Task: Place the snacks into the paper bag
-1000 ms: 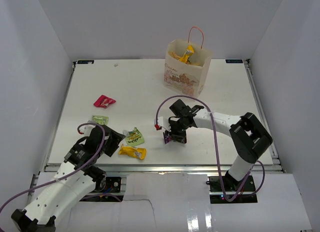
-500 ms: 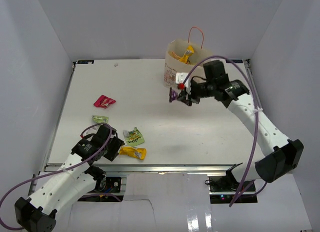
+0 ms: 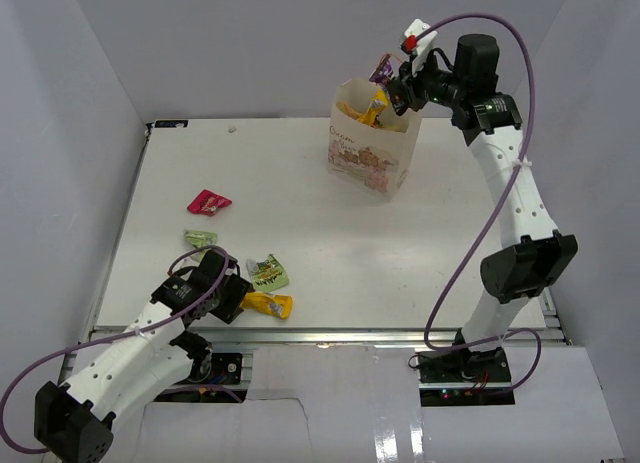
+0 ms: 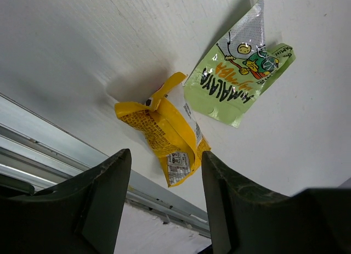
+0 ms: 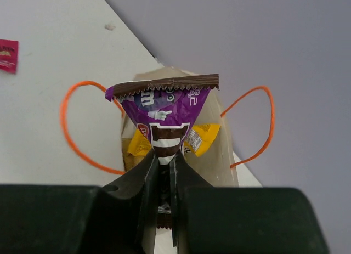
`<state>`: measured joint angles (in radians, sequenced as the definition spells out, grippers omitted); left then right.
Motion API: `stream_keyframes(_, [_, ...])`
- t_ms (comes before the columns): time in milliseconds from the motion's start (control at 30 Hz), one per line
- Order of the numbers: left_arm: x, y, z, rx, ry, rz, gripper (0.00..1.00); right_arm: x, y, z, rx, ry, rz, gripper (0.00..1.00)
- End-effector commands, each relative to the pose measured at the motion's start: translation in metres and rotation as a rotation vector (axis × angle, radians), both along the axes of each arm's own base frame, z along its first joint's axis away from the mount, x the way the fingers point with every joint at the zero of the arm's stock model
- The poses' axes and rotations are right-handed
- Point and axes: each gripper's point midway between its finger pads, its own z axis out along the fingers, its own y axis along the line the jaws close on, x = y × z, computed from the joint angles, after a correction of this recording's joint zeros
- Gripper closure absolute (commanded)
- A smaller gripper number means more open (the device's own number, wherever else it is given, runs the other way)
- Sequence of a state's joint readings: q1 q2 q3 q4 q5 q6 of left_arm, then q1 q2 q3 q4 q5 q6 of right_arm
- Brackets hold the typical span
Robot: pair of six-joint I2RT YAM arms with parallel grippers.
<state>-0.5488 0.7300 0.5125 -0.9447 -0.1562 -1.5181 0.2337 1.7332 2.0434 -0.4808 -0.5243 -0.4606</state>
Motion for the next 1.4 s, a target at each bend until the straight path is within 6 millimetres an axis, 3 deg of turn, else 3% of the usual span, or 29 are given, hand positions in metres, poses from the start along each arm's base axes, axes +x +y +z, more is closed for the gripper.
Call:
stream_keyframes(0, [0.003,-0.009,0.002,-0.093,0.029,0.106,0.35,0.040,-0.009,-0.004,0.050,0.005,-0.137,0.88])
stream_keyframes(133, [0.003,-0.010,0.001,-0.092,0.035,0.105,0.35,0.072,-0.018,-0.031,0.014,0.016,-0.222,0.87])
stream_keyframes(200, [0.002,-0.010,0.000,-0.092,0.037,0.104,0.34,0.078,-0.023,-0.043,-0.007,0.027,-0.239,0.85])
stream_keyframes(300, [0.002,-0.010,-0.002,-0.093,0.043,0.106,0.34,0.076,-0.026,-0.056,-0.021,0.053,-0.235,0.67])
stream_keyframes(333, [0.002,-0.010,-0.002,-0.092,0.044,0.106,0.34,0.072,-0.028,-0.052,-0.021,0.045,-0.231,0.55])
stream_keyframes(400, [0.002,-0.011,-0.003,-0.094,0.048,0.104,0.34,0.065,-0.026,-0.054,-0.018,0.056,-0.213,0.45])
stream_keyframes(433, [0.003,-0.012,-0.004,-0.097,0.046,0.102,0.34,0.058,-0.027,-0.045,-0.010,0.044,-0.208,0.38])
stream_keyframes(500, [0.004,-0.014,-0.006,-0.092,0.059,0.095,0.34,0.049,-0.025,-0.045,0.012,0.065,-0.187,0.35])
stream_keyframes(533, [0.005,-0.015,-0.006,-0.091,0.057,0.092,0.34,0.038,-0.029,-0.032,0.029,0.051,-0.180,0.34])
stream_keyframes(633, [0.007,-0.017,-0.009,-0.082,0.072,0.086,0.34,0.007,-0.035,-0.021,0.071,0.069,-0.115,0.31])
stream_keyframes(700, [0.009,-0.017,-0.010,-0.075,0.077,0.084,0.34,-0.016,-0.035,-0.019,0.092,0.087,-0.034,0.30])
stream_keyframes(733, [0.010,-0.018,-0.012,-0.069,0.083,0.082,0.34,-0.031,-0.044,-0.027,0.097,0.110,-0.027,0.30])
stream_keyframes(800, [0.012,-0.019,-0.014,-0.061,0.093,0.082,0.34,-0.055,-0.044,-0.040,0.096,0.129,0.047,0.30])
stream_keyframes(833, [0.013,-0.019,-0.016,-0.052,0.105,0.081,0.34,-0.073,-0.048,-0.035,0.090,0.100,0.053,0.30])
stream_keyframes(867, [0.013,-0.020,-0.017,-0.046,0.114,0.082,0.34,-0.083,-0.050,-0.071,0.075,0.168,0.055,0.30])
stream_keyframes(933, [0.016,-0.022,-0.018,-0.036,0.130,0.072,0.35,-0.108,-0.052,-0.083,0.056,0.160,0.064,0.30])
stream_keyframes(967, [0.015,-0.022,-0.025,-0.016,0.164,0.072,0.35,-0.118,-0.053,-0.115,0.052,0.227,0.062,0.30])
stream_keyframes(1067, [0.022,-0.028,-0.027,-0.009,0.175,0.049,0.41,-0.144,-0.056,-0.136,0.050,0.251,0.067,0.30])
stream_keyframes(1100, [0.023,-0.029,-0.032,0.004,0.192,0.048,0.43,-0.154,-0.056,-0.158,0.052,0.301,0.068,0.30])
stream_keyframes(1167, [0.030,-0.032,-0.031,0.005,0.179,0.037,0.50,-0.168,-0.056,-0.164,0.061,0.306,0.073,0.30])
stream_keyframes(1200, [0.031,-0.032,-0.035,0.018,0.187,0.037,0.52,-0.176,-0.056,-0.178,0.063,0.338,0.076,0.30])
stream_keyframes(1367, [0.049,-0.038,-0.020,0.027,0.118,-0.014,0.79,-0.195,-0.059,-0.188,0.066,0.348,0.072,0.30])
